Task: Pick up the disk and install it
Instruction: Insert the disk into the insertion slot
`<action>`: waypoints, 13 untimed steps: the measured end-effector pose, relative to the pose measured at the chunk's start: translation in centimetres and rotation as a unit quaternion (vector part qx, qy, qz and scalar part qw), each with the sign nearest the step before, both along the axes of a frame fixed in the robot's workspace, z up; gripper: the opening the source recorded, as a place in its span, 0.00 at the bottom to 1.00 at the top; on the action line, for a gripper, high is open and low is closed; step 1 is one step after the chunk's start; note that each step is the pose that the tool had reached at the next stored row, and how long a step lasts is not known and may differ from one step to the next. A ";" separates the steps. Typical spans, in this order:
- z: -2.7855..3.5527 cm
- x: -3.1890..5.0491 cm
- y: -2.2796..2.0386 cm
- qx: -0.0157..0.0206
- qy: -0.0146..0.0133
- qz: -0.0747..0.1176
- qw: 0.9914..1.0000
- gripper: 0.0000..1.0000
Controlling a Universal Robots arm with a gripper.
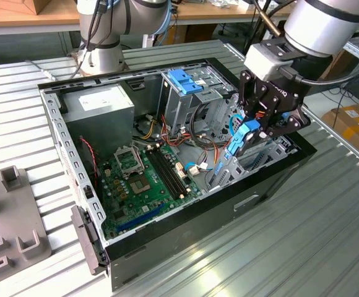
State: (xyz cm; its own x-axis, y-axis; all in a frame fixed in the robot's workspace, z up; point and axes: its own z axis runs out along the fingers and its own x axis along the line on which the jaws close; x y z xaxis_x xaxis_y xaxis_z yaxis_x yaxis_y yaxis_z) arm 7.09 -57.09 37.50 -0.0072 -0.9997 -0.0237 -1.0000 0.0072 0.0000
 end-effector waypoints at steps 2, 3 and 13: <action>-0.42 0.00 0.00 0.000 0.000 0.000 1.000 0.37; -0.64 0.00 0.00 0.000 0.000 0.000 1.000 0.37; -0.94 0.00 0.00 0.000 0.000 0.000 1.000 0.44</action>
